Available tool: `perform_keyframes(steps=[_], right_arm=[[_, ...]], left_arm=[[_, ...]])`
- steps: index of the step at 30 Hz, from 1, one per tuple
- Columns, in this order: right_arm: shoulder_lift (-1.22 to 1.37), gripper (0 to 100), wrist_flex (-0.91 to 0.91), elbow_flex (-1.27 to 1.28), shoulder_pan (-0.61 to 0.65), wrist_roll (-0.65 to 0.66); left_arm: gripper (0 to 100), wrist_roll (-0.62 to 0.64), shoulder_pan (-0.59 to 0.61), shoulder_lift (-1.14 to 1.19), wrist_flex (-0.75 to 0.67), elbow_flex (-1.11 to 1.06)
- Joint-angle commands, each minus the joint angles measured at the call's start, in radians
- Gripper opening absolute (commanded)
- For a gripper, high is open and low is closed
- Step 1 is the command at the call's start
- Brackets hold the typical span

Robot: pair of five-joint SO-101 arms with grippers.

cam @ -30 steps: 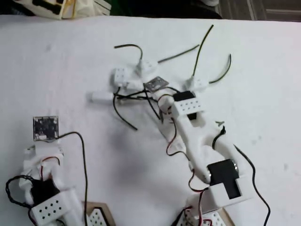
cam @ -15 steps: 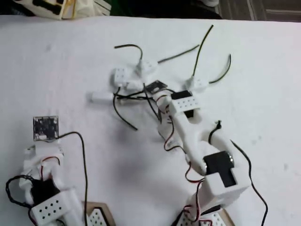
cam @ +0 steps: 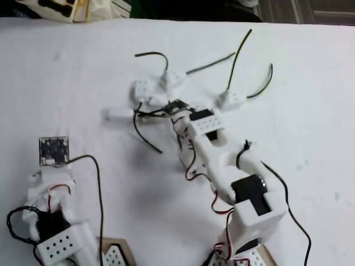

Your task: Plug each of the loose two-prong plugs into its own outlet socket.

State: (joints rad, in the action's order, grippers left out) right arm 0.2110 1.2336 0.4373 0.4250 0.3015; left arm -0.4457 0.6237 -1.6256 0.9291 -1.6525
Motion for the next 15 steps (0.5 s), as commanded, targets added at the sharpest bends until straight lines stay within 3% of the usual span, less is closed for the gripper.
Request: perform_keyframes(steps=[1, 7, 15], right_arm=[[-0.021, 1.8, 0.096, -0.015, 0.019, -0.008], [-0.220, 1.8, 0.211, -0.049, -0.001, -0.005], [-0.421, 1.8, 0.104, -0.048, -0.127, 0.115]], left_arm=[[2, -0.008, -0.008, -0.008, -0.015, 0.008], [2, -0.008, -0.008, -0.008, -0.015, 0.008], [2, -0.008, -0.008, -0.008, -0.015, 0.008]])
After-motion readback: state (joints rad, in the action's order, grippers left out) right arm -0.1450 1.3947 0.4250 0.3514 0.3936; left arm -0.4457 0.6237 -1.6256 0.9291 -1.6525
